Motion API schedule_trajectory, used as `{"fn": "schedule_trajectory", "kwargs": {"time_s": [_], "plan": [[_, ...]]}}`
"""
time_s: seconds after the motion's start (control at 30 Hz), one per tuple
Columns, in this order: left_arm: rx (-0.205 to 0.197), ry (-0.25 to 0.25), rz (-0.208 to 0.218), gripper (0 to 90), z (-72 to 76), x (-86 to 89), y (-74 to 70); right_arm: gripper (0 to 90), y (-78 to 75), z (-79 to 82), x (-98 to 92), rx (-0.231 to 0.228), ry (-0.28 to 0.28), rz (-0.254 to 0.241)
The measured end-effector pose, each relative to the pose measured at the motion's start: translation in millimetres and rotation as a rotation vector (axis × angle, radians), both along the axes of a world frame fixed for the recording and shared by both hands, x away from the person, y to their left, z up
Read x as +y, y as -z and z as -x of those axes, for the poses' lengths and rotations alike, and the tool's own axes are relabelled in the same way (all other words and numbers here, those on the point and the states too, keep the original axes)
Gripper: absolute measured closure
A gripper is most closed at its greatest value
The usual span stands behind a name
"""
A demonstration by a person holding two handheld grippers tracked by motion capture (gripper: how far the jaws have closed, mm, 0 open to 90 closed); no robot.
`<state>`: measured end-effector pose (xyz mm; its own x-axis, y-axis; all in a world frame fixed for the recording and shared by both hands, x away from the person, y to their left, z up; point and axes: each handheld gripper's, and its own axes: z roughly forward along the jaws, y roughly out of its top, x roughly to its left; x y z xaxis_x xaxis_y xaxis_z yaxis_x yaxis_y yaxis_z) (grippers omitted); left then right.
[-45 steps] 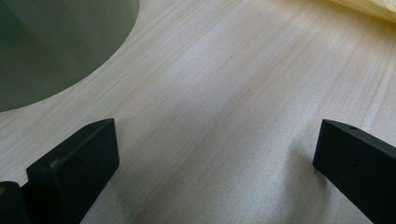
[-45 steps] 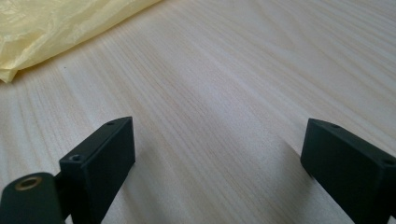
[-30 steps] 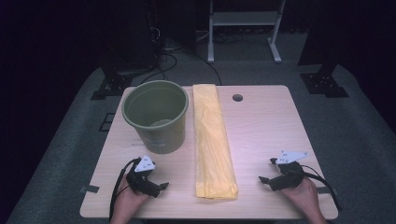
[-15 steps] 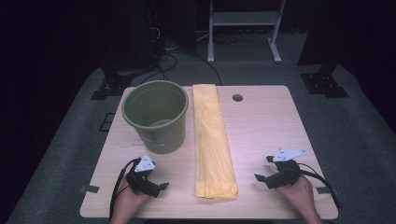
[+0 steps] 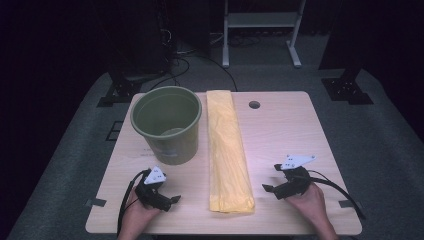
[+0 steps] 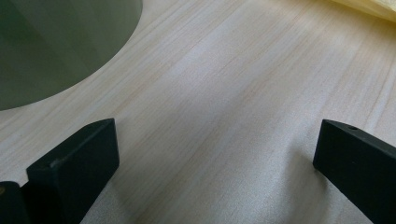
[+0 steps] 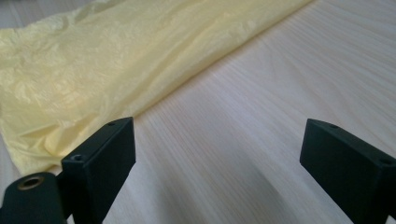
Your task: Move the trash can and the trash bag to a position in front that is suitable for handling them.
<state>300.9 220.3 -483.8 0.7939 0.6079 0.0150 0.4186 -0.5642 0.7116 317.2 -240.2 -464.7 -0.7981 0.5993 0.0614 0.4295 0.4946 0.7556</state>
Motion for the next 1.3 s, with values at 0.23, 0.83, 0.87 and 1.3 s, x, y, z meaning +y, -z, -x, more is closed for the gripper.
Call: {"fn": "schedule_trajectory", "kwargs": {"time_s": [0.23, 0.83, 0.87, 1.3], "plan": [[0.0, 0.0, 0.0, 0.0, 0.0, 0.0, 0.0, 9.3, 0.0, -4.7, 18.6, 0.002, -0.03, 0.003], [0.0, 0.005, 0.0, 0.0, -0.1, 0.1, 0.0, 9.3, 17.4, -14.5, 55.5, 0.026, -0.071, 0.059], [0.0, 0.004, 0.0, 0.0, -0.1, 0.1, 0.0, 9.3, 18.2, -14.6, 55.4, 0.019, -0.071, 0.068], [0.0, 0.009, 0.0, 0.0, 0.1, -0.1, 0.0, 9.4, 17.4, -16.3, 39.4, 0.01, -0.035, 0.108]]}}
